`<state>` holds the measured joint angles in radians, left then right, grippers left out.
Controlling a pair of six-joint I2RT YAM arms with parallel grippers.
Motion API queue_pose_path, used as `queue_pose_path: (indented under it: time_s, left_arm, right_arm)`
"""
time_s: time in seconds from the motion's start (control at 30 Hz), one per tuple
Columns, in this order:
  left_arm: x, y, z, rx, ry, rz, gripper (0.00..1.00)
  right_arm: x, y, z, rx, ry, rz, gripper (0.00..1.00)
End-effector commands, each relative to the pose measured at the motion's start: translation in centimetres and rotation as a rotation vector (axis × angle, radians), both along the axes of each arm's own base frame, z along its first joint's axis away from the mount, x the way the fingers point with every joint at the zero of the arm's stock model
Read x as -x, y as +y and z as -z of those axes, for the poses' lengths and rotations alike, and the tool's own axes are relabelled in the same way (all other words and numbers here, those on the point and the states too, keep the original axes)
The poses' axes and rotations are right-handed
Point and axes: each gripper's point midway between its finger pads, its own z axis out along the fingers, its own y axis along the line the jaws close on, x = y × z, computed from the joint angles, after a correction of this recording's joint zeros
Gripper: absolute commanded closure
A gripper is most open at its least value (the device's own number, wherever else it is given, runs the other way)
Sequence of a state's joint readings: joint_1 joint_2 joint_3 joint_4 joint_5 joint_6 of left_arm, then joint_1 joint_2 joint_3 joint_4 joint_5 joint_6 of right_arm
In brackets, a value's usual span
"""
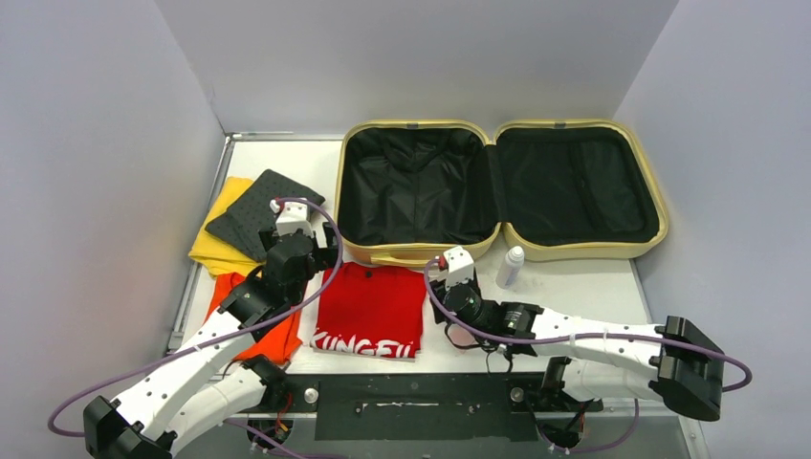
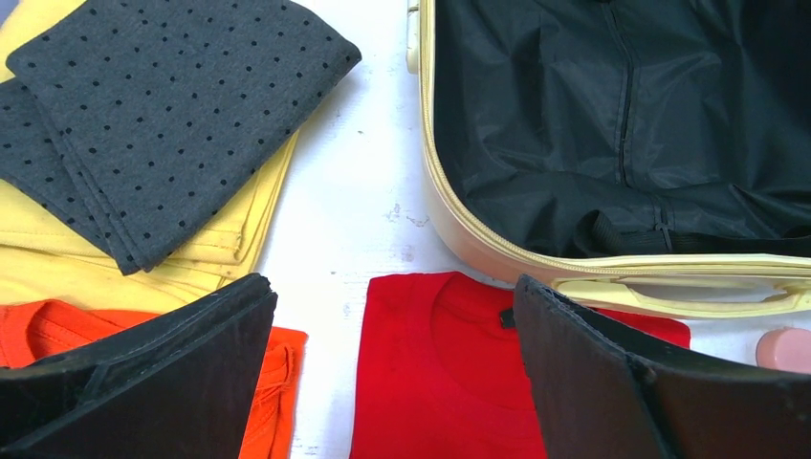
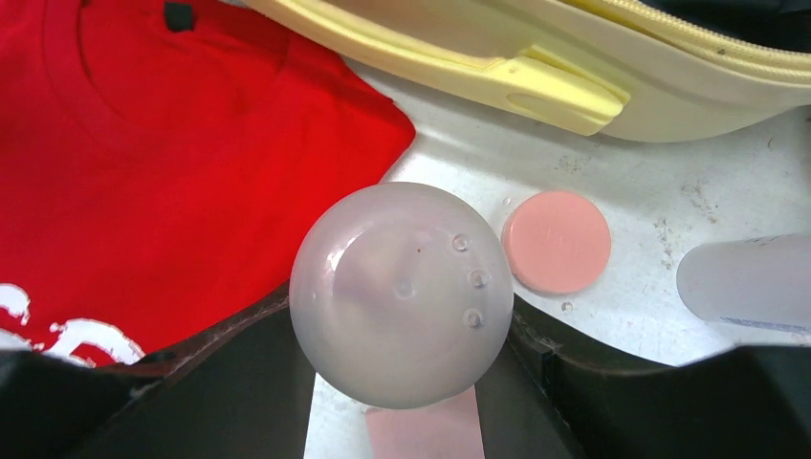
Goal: Pack the luggage
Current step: Pick up the makeup from the center of the board, then place the makeup in the luggage.
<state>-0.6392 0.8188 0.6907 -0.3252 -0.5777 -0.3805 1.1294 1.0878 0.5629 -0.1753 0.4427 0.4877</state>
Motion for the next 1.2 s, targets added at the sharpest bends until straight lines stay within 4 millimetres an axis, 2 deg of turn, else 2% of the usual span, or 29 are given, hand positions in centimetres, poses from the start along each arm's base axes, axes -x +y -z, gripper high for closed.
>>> queue_pose_path:
  time_s: [0.0,0.07,0.17,0.2,0.23,0.27,0.3,0.47,0.57,0.63,0.67,0.7,0.77,0.8,1.0,1.17]
  left_arm:
    - [-0.1,0.1,-2.2,0.021,-0.053,-0.02,0.07]
    - [-0.1,0.1,-2.2,0.018,-0.053,-0.02,0.07]
    - [-0.1,0.0,-2.1,0.015,-0.052,-0.019,0.07]
    - [-0.1,0.0,-2.2,0.016,-0.054,-0.019,0.07]
    - [-0.2,-0.1,-2.1,0.017,-0.054,-0.016,0.07]
    - [-0.2,-0.2,-2.2,0.017,-0.054,-0.014,0.07]
    - [-0.3,-0.2,-2.1,0.018,-0.053,-0.013,0.07]
    - [-0.3,-0.2,-1.8,0.006,-0.042,-0.014,0.07]
    - [-0.4,-0.1,-1.7,-0.002,-0.04,-0.019,0.07]
    - [-0.4,-0.1,-1.5,-0.011,-0.034,-0.024,0.07]
    - [-0.5,0.0,-1.4,-0.016,-0.03,-0.026,0.07]
    - [-0.5,0.1,-1.2,-0.021,-0.026,-0.03,0.07]
    - [-0.5,0.1,-1.1,-0.026,-0.023,-0.031,0.07]
    - [-0.5,0.0,-1.1,-0.027,-0.022,-0.031,0.07]
    - [-0.6,0.0,-0.8,-0.039,-0.016,-0.035,0.07]
    - [-0.9,-0.2,-0.3,-0.054,-0.002,-0.031,0.07]
  right_arm:
    - [-1.9,1.3,-1.8,-0.118,-0.084,0.091,1.0]
    - [-1.9,2.0,-3.0,-0.131,-0.102,0.074,1.0]
    - [-2.8,2.9,-8.4,-0.19,-0.189,0.052,1.0]
    - [-3.8,3.3,-11.2,-0.212,-0.223,0.057,1.0]
    - [-5.6,2.5,-12.5,-0.191,-0.227,0.092,1.0]
    - [-6.8,2.7,-13.2,-0.183,-0.201,0.087,1.0]
    - [-9.8,0.9,-14.0,-0.189,-0.189,0.153,1.0]
    - [-19.6,-3.8,-15.5,-0.211,-0.206,0.318,1.0]
    - [-25.2,-5.7,-15.5,-0.239,-0.233,0.419,1.0]
    - [-28.3,-6.0,-15.6,-0.276,-0.268,0.452,1.0]
    - [-29.7,-6.1,-15.3,-0.27,-0.281,0.469,1.0]
    - [-31.3,-6.1,-13.9,-0.239,-0.271,0.484,1.0]
    - [-33.9,-6.1,-12.6,-0.226,-0.263,0.5,1.0]
    - [-35.3,-5.9,-12.6,-0.234,-0.266,0.508,1.0]
    - [-40.1,-6.4,-8.5,-0.182,-0.255,0.568,1.0]
    - [-42.5,-7.1,-5.4,-0.113,-0.261,0.622,1.0]
